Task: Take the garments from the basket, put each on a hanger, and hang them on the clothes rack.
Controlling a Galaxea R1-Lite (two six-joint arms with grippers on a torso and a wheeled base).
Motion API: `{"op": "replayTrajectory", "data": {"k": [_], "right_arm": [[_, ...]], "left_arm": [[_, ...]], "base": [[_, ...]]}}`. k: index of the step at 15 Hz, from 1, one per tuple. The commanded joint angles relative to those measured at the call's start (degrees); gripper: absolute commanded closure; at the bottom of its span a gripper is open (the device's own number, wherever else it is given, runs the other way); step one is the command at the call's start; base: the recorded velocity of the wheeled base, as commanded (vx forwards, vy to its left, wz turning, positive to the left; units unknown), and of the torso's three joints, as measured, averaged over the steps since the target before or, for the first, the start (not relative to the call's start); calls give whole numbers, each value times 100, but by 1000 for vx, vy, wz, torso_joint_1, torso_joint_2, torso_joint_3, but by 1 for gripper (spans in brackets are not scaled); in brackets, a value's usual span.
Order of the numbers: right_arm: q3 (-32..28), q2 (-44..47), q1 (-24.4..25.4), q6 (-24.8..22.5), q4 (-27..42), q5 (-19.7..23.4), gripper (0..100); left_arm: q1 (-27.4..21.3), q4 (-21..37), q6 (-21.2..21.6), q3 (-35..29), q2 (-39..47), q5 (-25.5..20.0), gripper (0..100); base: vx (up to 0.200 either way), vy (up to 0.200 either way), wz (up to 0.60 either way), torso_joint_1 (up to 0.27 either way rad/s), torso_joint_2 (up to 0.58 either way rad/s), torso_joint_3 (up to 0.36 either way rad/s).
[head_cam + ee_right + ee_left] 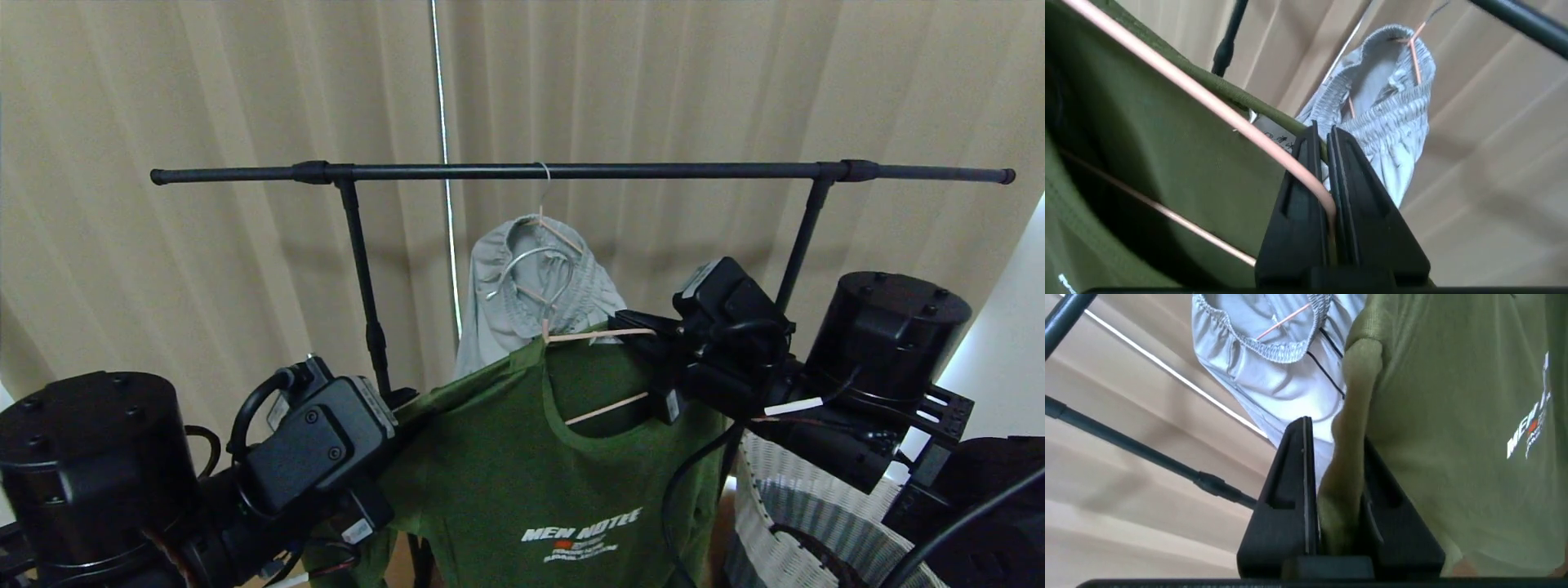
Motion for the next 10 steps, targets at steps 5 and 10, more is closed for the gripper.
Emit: {"op": "replayTrajectory", "data": {"k": [5,10], "right_arm": [[139,-498,-391,228,2,-168,100],[210,-964,-1015,509,2,-405,100]], "left_arm": [[-5,-44,-909,280,-565,-159,0],[285,-26,-1471,728,-882,-1012,0]], "base": [[0,0,0,0,0,0],[0,0,0,0,0,0]]}}
